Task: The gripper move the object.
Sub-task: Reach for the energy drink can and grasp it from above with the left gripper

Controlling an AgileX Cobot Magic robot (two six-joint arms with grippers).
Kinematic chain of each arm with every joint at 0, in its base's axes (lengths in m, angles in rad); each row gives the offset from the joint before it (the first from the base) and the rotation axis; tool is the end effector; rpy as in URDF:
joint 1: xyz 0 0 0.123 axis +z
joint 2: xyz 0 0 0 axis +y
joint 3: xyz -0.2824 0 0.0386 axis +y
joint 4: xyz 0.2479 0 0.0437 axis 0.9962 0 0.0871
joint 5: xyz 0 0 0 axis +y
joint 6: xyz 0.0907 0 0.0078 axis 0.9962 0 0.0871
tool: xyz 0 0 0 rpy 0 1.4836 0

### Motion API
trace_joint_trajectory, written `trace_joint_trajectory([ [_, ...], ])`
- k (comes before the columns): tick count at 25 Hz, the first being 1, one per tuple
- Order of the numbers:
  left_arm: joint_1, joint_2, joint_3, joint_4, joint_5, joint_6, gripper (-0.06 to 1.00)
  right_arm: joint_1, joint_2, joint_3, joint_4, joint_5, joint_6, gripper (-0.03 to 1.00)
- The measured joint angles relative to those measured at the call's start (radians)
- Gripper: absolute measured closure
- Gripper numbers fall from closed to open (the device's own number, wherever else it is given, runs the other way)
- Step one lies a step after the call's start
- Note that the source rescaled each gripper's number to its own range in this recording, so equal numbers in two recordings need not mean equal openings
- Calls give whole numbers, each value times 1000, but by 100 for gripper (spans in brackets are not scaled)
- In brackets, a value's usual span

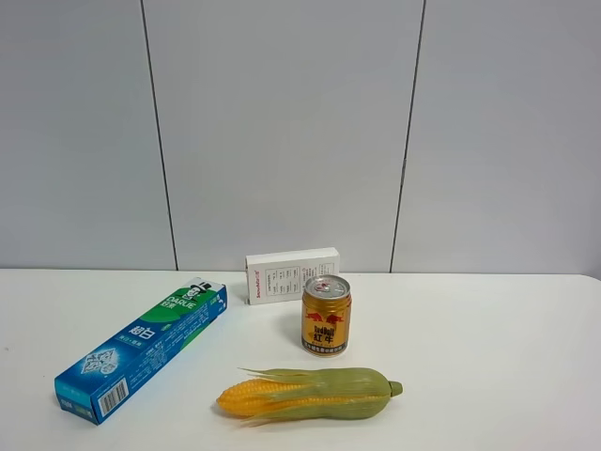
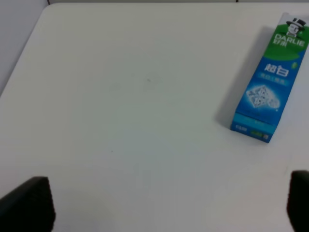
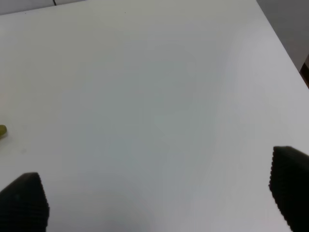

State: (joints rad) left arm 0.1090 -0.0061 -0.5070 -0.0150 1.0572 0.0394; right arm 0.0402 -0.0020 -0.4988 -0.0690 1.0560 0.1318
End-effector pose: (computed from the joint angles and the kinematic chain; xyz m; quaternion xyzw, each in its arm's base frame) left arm -0.0063 -0.0019 0.2794 -0.0292 0.8483 0.0317 0.5277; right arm -0.0047 -0.0057 0.2774 0.0402 0.8503 0.0106 0.5246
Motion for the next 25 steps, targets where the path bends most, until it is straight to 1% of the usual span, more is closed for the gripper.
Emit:
trace_joint_trajectory([
  [4, 0, 0, 0, -1, 0, 0, -5, 0, 0, 0, 0, 0, 0, -3],
  [7, 0, 0, -16, -34, -26, 0, -5, 0, 0, 0, 0, 0, 0, -3],
  [9, 0, 19, -48, -81, -75, 0, -5, 0, 0, 0, 0, 0, 0, -3],
  [12, 0, 105, -93, -148, -154, 0, -6, 0, 0, 0, 0, 0, 0, -3],
  [14, 0, 191, -110, -179, -209, 6, -6, 0, 0, 0, 0, 0, 0, -3],
  [17, 0, 323, -130, -224, -305, 44, -6, 0, 0, 0, 0, 0, 0, -3],
  [20, 0, 447, -159, -247, -411, 100, -6, 0, 0, 0, 0, 0, 0, -3],
  [22, -2, 524, -177, -251, -463, 141, -6, 0, 0, 0, 0, 0, 0, -3],
  [25, -46, 627, -191, -250, -544, 193, -6, 0, 0, 0, 0, 0, 0, -3],
])
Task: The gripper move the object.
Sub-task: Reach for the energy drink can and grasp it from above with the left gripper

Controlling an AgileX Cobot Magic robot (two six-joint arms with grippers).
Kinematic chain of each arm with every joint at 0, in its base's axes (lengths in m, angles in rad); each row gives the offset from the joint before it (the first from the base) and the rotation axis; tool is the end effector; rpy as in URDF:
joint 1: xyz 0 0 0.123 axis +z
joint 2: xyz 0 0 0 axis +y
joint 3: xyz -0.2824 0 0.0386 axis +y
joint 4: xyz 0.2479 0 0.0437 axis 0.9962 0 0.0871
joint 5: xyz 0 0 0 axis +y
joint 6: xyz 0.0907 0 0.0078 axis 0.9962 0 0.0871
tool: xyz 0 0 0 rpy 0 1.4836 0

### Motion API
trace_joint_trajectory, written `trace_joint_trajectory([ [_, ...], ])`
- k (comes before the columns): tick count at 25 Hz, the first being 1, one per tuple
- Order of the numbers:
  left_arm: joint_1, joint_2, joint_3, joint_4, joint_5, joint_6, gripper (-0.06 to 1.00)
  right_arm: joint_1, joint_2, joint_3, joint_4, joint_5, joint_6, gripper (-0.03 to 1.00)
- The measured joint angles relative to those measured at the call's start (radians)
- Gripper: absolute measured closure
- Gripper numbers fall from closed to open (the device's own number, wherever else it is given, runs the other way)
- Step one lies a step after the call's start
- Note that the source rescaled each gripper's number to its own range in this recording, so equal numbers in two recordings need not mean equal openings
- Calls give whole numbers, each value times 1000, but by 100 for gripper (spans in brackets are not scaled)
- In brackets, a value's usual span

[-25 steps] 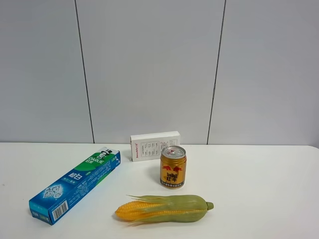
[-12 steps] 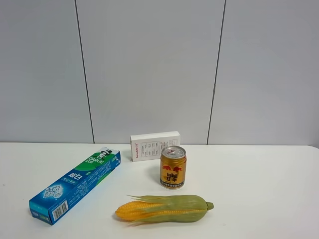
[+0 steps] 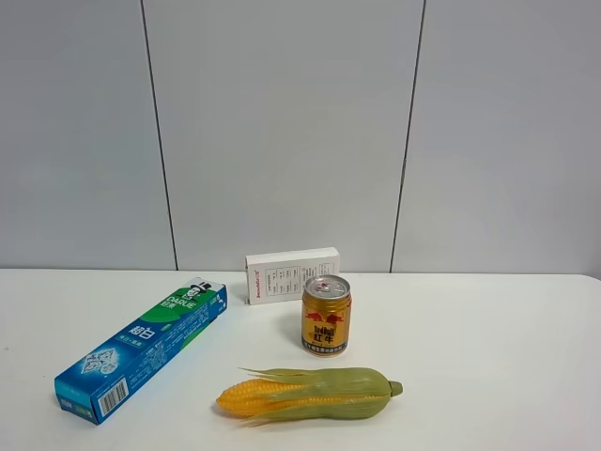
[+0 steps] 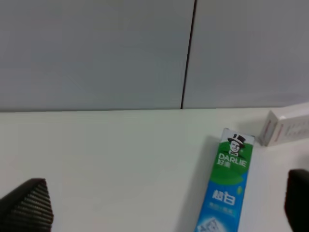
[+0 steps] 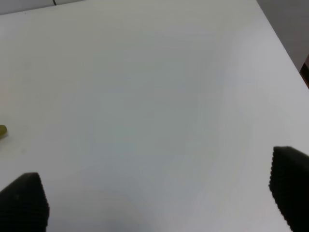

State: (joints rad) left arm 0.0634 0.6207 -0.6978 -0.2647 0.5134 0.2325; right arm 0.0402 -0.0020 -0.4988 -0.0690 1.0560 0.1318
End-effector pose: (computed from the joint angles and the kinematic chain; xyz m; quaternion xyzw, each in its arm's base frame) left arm 0.1223 -0.0040 0.3516 0.0118 0.8139 -0.0339 0.5799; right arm -0.0047 -0.0057 0.2774 0.0402 0.8503 0.0106 0.5246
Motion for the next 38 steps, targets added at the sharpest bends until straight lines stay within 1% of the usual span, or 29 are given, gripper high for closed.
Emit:
trace_joint_trajectory([
  [3, -97, 106, -8, 22, -101, 18, -6, 0, 0, 0, 0, 0, 0, -3],
  [9, -363, 325, -9, 75, -317, -4, -5, 0, 0, 0, 0, 0, 0, -3],
  [13, -489, 471, -9, 108, -441, -14, -5, 0, 0, 0, 0, 0, 0, -3],
  [16, -560, 564, -9, 172, -506, -55, -5, 0, 0, 0, 0, 0, 0, -3],
  [19, -599, 648, -9, 253, -589, -147, -5, 0, 0, 0, 0, 0, 0, -3],
  [24, -605, 771, -9, 379, -777, -330, -5, 0, 0, 0, 0, 0, 0, -3],
  [26, -605, 817, -9, 404, -838, -363, -5, 0, 0, 0, 0, 0, 0, -3],
  [30, -605, 888, -9, 413, -871, -363, -5, 0, 0, 0, 0, 0, 0, -3],
  [32, -605, 924, -2, 421, -910, -353, -5, 0, 0, 0, 0, 0, 0, -3],
  [36, -605, 974, 58, 463, -1106, -349, -5, 0, 0, 0, 0, 0, 0, -3],
  [38, -605, 990, 89, 493, -1176, -349, -5, 0, 0, 0, 0, 0, 0, -3],
])
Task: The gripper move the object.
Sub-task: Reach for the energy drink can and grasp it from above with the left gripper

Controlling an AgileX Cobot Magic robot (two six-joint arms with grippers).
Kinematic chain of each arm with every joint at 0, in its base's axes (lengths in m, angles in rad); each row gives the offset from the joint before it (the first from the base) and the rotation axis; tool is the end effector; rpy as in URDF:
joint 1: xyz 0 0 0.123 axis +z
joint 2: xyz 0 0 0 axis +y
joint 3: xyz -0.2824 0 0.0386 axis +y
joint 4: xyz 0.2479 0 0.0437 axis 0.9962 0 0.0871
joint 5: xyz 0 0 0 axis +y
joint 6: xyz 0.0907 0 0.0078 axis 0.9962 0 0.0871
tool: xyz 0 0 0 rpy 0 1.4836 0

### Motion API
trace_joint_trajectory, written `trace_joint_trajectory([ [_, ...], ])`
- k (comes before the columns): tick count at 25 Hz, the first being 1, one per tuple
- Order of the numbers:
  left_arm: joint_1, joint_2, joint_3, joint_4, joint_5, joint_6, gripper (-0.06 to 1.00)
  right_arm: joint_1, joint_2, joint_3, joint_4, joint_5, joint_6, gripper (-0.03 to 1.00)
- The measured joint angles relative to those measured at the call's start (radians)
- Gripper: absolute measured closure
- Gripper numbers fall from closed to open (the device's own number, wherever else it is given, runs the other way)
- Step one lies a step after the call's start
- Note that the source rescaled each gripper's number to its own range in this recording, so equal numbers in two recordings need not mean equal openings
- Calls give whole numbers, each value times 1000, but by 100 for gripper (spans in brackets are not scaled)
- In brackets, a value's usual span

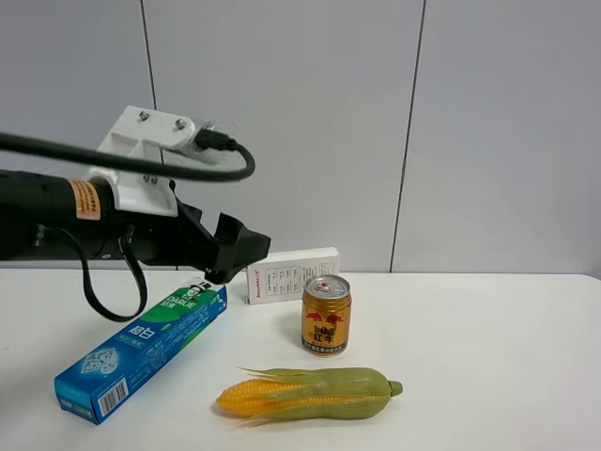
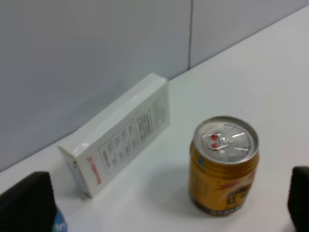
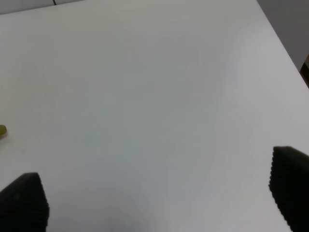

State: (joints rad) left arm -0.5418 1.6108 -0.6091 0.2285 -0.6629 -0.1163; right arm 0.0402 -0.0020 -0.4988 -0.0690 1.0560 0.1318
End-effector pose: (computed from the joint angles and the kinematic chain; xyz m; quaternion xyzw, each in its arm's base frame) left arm 0.2567 -0.1693 0.1947 0.2772 0.7433 -0.1971 0.5760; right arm -0.0047 -0.0057 0.2774 0.0402 0.8503 0.0106 0.5246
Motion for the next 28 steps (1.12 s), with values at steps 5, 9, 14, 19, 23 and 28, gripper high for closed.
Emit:
trace_joint_trajectory([
  [5, 0, 34, 32, 60, -65, -3, -5, 0, 0, 0, 0, 0, 0, -3],
  [9, 0, 80, 33, 112, -111, -13, -5, 0, 0, 0, 0, 0, 0, -3],
  [14, 0, 158, 5, 185, -124, -89, -5, 0, 0, 0, 0, 0, 0, -3],
  [19, -1, 218, -77, 227, -100, -126, -6, 0, 0, 0, 0, 0, 0, -3],
  [23, -1, 256, -123, 258, -80, -130, -6, 0, 0, 0, 0, 0, 0, -3],
  [28, -1, 312, -156, 280, -76, -131, -6, 0, 0, 0, 0, 0, 0, -3],
])
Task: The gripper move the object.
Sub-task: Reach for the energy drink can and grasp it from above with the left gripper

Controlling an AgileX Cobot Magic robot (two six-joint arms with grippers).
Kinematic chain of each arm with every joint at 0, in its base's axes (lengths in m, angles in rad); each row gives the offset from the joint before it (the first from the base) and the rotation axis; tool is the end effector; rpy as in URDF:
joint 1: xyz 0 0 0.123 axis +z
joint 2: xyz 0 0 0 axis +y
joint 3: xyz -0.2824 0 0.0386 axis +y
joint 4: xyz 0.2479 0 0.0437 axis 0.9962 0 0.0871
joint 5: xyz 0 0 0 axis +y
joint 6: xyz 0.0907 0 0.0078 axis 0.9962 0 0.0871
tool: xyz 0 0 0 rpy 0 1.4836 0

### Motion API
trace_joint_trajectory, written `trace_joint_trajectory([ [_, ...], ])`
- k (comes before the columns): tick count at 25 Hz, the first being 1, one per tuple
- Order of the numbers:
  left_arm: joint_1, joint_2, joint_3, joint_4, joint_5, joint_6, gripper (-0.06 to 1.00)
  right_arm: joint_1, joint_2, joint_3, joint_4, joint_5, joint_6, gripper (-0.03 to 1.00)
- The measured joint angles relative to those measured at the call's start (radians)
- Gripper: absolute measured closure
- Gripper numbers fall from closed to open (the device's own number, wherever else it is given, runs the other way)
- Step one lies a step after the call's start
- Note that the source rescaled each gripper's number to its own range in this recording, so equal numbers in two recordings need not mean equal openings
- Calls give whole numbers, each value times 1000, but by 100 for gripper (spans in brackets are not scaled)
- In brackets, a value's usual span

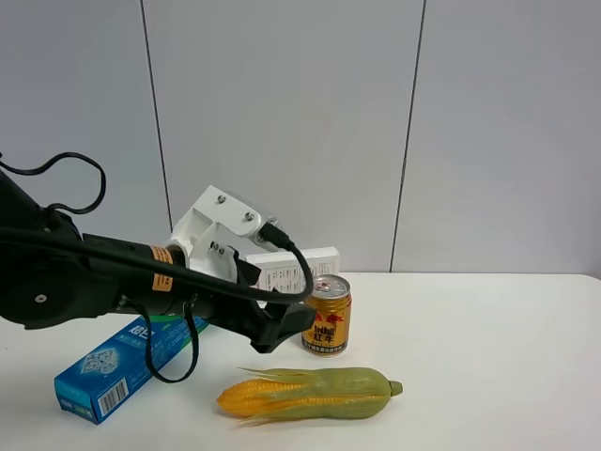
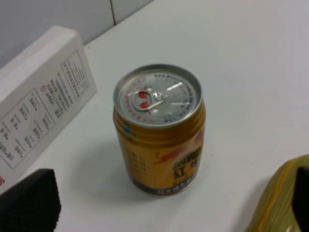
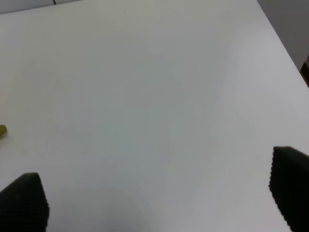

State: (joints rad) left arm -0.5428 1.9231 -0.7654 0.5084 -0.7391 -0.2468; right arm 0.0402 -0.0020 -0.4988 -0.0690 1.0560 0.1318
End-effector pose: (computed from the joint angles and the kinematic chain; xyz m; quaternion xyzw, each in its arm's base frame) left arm 0.2864 -0.2076 0.1318 0.3631 0.7425 -0.2439 0.5074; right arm -0.0047 -0.0057 0.2774 0.0402 0.8503 0.0106 0.5246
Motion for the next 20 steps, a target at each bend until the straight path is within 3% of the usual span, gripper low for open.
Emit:
trace_joint_trajectory([
  [20, -54, 203, -216, 8, -2, -8, -5, 0, 0, 0, 0, 0, 0, -3],
])
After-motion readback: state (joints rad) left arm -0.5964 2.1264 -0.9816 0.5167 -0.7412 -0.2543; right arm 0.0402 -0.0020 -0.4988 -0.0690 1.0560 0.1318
